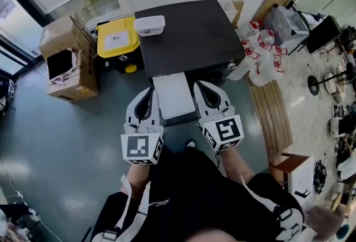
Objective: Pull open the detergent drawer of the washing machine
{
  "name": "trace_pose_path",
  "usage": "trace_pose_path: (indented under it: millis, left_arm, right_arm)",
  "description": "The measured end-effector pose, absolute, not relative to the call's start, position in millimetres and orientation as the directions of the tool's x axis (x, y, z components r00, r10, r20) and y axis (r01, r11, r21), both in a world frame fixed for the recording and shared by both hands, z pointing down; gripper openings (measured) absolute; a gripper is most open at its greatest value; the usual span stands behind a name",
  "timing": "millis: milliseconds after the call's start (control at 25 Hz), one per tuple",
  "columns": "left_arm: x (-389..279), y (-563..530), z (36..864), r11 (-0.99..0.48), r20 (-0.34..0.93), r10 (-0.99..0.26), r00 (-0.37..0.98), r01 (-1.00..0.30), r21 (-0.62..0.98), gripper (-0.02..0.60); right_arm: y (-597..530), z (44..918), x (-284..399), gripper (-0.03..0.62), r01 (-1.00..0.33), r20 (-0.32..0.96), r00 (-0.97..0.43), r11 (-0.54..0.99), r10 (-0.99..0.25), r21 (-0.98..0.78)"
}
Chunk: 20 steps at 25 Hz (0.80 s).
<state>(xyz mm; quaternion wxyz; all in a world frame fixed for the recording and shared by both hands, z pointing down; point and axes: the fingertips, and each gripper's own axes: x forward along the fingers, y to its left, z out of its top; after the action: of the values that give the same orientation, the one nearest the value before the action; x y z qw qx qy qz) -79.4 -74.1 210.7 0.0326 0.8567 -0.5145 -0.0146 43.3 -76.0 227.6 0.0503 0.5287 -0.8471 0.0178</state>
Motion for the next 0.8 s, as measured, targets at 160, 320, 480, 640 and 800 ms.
trace_pose_path:
  millis: [160,320,480,640,800]
  left_arm:
    - [-83,-71,195,-0.44,-0.031,-0.898,0.438,-0.896,0.065,0.021]
    - [-86,-69,188,-0.421,-0.033,-0.907,0.42,-0.905,0.053,0.02]
    - [-87,-70,186,-0.41,-0.034,-0.912,0.409,-0.911,0.038,0.02]
    - [-84,-71,189,-0.411,-0.034,-0.912,0.41,-0.911,0.039,0.02]
    - [-84,-69,193,-0.405,-0.028,-0.914,0.404,-0.914,0.035,0.02]
  right_arm:
    - [-78,212,44,0.009,-0.906,0.082,-0.417,0.421,-0.905,0.049]
    - [-76,204,43,0.009,-0.904,0.072,-0.415,0.42,-0.907,0.075]
    - [-75,200,43,0.009,-0.904,0.066,-0.409,0.414,-0.91,0.105]
    - [-76,203,40,0.009,-0.901,0.073,-0.412,0.418,-0.908,0.114]
    - [-74,207,41,0.009,-0.899,0.078,-0.409,0.416,-0.909,0.135]
